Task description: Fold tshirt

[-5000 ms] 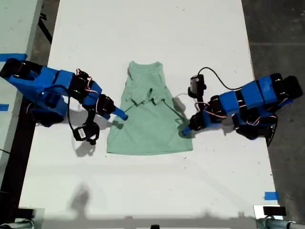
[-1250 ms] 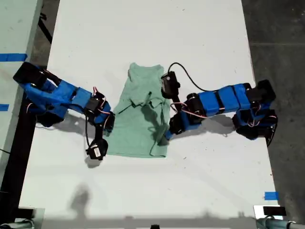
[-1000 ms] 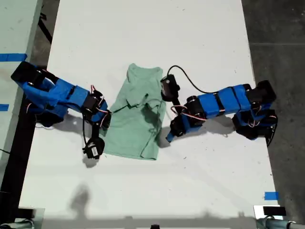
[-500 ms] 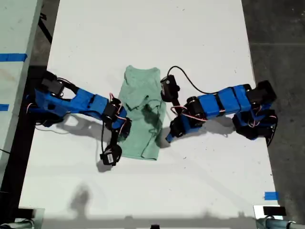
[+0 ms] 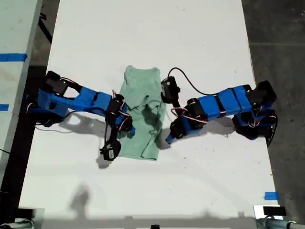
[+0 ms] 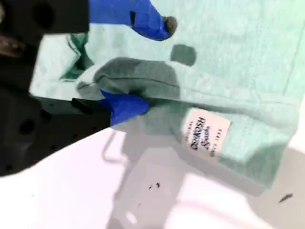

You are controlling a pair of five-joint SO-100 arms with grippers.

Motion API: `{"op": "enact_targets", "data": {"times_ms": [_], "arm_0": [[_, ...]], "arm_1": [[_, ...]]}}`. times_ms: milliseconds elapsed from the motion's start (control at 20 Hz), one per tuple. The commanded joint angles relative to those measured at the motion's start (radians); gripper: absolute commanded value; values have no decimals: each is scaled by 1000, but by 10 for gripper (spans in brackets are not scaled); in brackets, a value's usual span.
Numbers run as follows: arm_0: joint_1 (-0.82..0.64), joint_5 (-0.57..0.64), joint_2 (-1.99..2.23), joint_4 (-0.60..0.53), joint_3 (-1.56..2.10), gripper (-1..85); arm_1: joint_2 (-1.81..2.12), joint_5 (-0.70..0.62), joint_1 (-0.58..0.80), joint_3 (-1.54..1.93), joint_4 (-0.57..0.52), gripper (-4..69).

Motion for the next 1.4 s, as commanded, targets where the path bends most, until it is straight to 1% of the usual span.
{"op": "enact_targets", "data": {"times_ms": [0, 150, 200, 250, 300, 400, 450, 500, 600, 650, 700, 900, 1100, 1250, 1350], "arm_0": [[28, -21, 253, 106, 3, 225], [100, -107, 437, 100, 129, 220], [118, -138, 499, 77, 204, 215], [135, -156, 565, 21, 301, 211], [152, -176, 634, -57, 399, 211], [192, -244, 808, -261, 624, 242], [210, -291, 891, -350, 715, 243], [225, -293, 934, -390, 779, 224], [252, -293, 936, -402, 819, 216], [259, -293, 936, -433, 825, 213], [264, -291, 930, -468, 827, 212], [276, -278, 859, -520, 830, 222], [291, -227, 721, -641, 818, 227], [305, -229, 611, -732, 815, 231], [308, -239, 554, -747, 815, 233]], "arm_1": [[64, 18, -23, -8, -23, 226], [61, 41, -31, -46, -23, 225], [58, 46, -32, -66, -23, 225], [46, 48, -35, -92, -29, 225], [23, 48, -38, -126, -31, 225], [-21, 54, -44, -183, -51, 207], [-37, 57, -48, -198, -67, 219], [-48, 63, -49, -210, -83, 242], [-67, 77, -44, -212, -117, 279], [-86, 78, -43, -218, -140, 290], [-121, 78, -43, -249, -146, 294], [-230, 77, -41, -339, -161, 299], [-291, 72, -32, -348, -193, 300], [-359, 66, -29, -371, -225, 300], [-402, 61, -26, -385, -253, 300]]}}
